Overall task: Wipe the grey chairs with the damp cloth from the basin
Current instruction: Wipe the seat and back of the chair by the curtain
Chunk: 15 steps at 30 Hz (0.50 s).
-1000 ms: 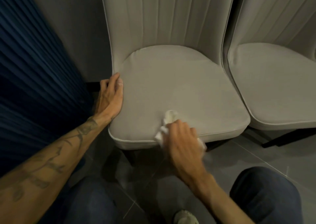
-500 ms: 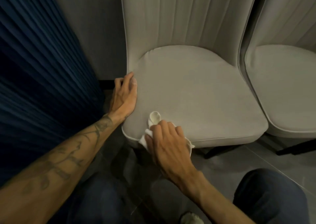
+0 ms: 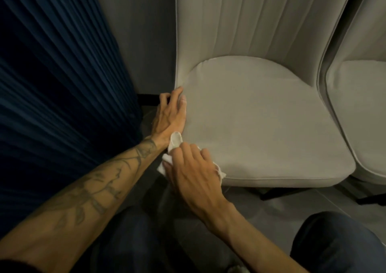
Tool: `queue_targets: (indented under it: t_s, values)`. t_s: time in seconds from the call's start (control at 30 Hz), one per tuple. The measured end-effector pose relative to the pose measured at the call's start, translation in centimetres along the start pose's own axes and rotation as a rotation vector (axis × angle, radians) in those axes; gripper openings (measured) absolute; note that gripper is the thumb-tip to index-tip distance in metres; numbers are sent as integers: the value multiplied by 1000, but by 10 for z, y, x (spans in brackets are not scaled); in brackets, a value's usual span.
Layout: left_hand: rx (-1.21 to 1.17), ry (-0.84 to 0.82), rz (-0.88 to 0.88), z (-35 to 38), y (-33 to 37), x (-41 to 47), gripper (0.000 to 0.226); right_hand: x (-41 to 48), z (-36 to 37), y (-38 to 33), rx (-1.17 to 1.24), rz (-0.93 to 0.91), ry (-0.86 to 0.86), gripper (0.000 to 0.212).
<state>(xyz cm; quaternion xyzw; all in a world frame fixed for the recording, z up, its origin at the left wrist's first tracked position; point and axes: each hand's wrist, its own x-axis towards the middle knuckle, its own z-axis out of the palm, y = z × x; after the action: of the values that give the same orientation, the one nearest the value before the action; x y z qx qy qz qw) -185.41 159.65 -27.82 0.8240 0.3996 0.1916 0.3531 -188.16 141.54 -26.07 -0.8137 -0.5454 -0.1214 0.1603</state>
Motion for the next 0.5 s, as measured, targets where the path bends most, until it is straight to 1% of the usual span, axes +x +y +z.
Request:
queue_targets:
  t_s: [0.07, 0.13, 0.2, 0.3, 0.4, 0.5]
  values:
    - [-5, 1, 7, -1, -1, -2, 46, -12, -6, 18, 10, -7, -16, 26]
    - [-1, 0, 8, -2, -2, -3, 46, -20, -10, 26, 1, 23, -36, 23]
    - [8, -4, 2, -3, -1, -3, 46, -8, -8, 13, 6, 53, -60, 23]
    - [19, -15, -22, -4, 2, -2, 45, 10, -2, -12, 21, 24, -93, 25]
    - [22, -22, -11, -5, 2, -4, 45, -2, -8, 6, 32, 5, -77, 24]
    - [33, -15, 1, -6, 2, -4, 46, -10, -13, 14, 7, 51, -60, 24]
